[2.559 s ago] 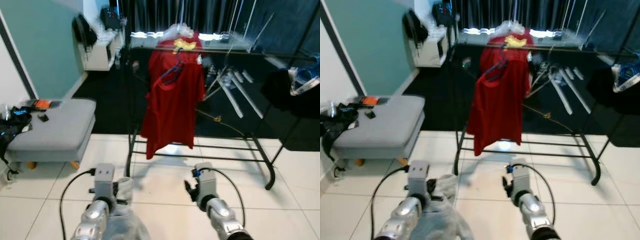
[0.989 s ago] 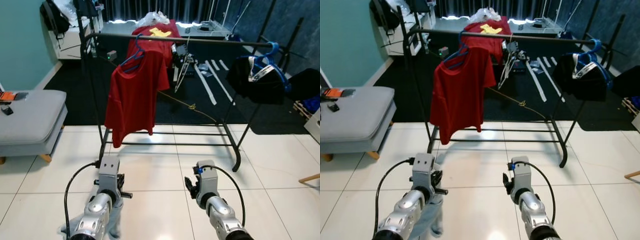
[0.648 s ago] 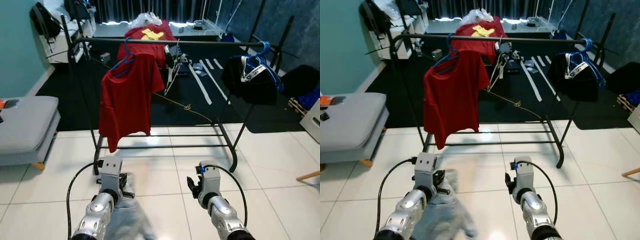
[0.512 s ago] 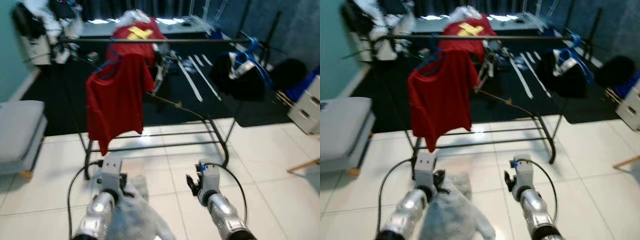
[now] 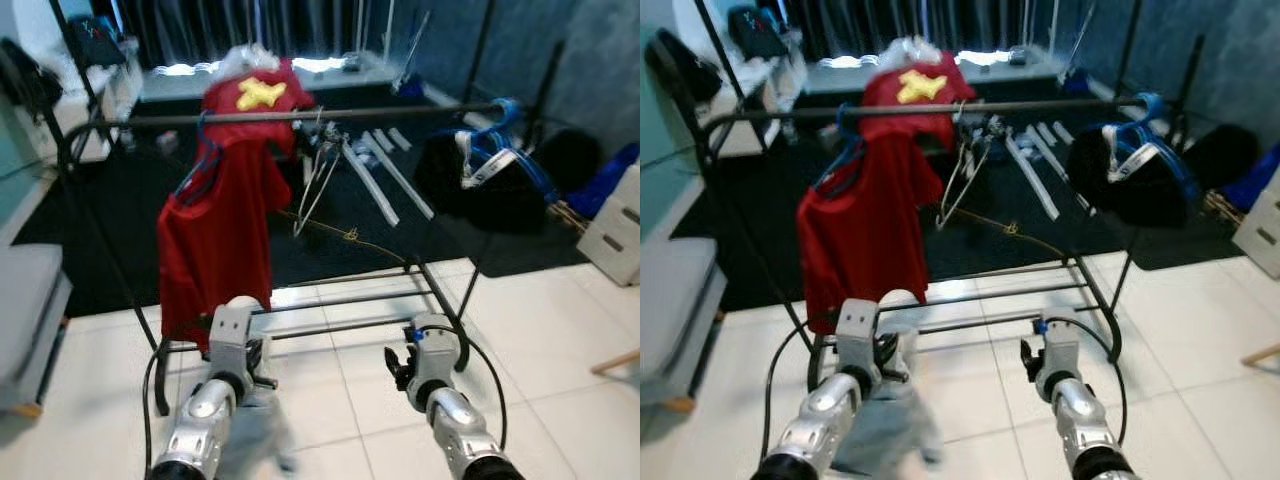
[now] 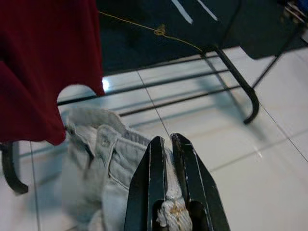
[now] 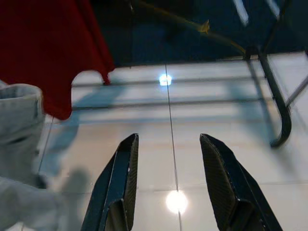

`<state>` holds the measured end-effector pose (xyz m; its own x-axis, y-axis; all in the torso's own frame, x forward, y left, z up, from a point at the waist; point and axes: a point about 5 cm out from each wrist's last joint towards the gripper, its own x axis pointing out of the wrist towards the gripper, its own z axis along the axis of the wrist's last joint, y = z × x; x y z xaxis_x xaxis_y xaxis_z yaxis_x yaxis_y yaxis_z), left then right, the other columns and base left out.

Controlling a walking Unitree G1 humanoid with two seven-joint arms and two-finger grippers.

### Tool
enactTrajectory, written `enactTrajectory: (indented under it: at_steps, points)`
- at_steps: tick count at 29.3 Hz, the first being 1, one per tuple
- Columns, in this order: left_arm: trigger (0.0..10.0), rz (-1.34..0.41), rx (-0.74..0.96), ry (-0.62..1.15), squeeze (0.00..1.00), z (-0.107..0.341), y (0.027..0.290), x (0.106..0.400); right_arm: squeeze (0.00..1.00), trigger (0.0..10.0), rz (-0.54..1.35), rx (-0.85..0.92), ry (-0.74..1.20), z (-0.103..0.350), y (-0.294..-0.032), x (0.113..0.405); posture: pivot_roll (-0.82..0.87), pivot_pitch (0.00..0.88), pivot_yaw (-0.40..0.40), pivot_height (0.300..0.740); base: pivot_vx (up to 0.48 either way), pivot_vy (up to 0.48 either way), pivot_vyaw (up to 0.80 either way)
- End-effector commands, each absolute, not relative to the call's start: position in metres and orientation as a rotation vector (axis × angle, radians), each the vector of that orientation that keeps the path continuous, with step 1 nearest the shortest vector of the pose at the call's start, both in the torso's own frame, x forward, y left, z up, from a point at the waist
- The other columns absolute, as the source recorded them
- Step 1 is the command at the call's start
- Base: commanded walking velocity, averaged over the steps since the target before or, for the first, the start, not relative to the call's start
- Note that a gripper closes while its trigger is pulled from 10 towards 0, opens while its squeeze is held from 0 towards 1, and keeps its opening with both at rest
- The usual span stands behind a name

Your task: Hang hanger

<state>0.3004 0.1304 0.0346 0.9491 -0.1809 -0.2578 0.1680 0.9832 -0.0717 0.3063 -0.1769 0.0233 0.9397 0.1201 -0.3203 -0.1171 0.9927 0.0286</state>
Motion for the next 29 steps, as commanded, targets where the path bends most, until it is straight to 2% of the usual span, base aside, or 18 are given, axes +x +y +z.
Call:
enactTrajectory:
  at_steps: [1,6,11,14,19,29]
  points:
    - [10.0,-0.16,-0.049,0.251,0.0,0.036,0.136,0.301,0.0,10.0,0.149,0.016,0.251,0.036,-0.17,0.314,-0.02,0.0,-0.026,0.74,0.428,0.0,0.0]
    - [10.0,-0.165,-0.049,0.251,0.0,0.036,0.137,0.3,0.0,10.0,0.167,-0.028,0.015,0.08,-0.168,0.33,-0.03,0.0,-0.025,0.74,0.428,0.0,0.0]
    - [10.0,-0.171,-0.05,0.25,0.0,0.036,0.135,0.3,0.0,10.0,0.118,-0.031,-0.074,0.098,-0.172,0.334,-0.03,0.0,-0.025,0.74,0.431,0.0,0.0]
    - [10.0,-0.187,-0.053,0.248,0.0,0.037,0.133,0.301,0.0,10.0,0.042,-0.051,-0.26,0.137,-0.178,0.342,-0.03,0.0,-0.019,0.74,0.43,0.0,0.0]
    - [10.0,-0.204,-0.051,0.245,0.0,0.038,0.131,0.301,0.0,10.0,-0.016,-0.075,-0.345,0.165,-0.186,0.348,-0.03,0.0,-0.018,0.74,0.431,0.0,0.0]
    - [10.0,-0.206,-0.056,0.242,0.0,0.038,0.131,0.301,0.0,10.0,0.04,-0.085,-0.419,0.188,-0.18,0.35,-0.03,0.005,-0.02,0.74,0.425,0.0,0.0]
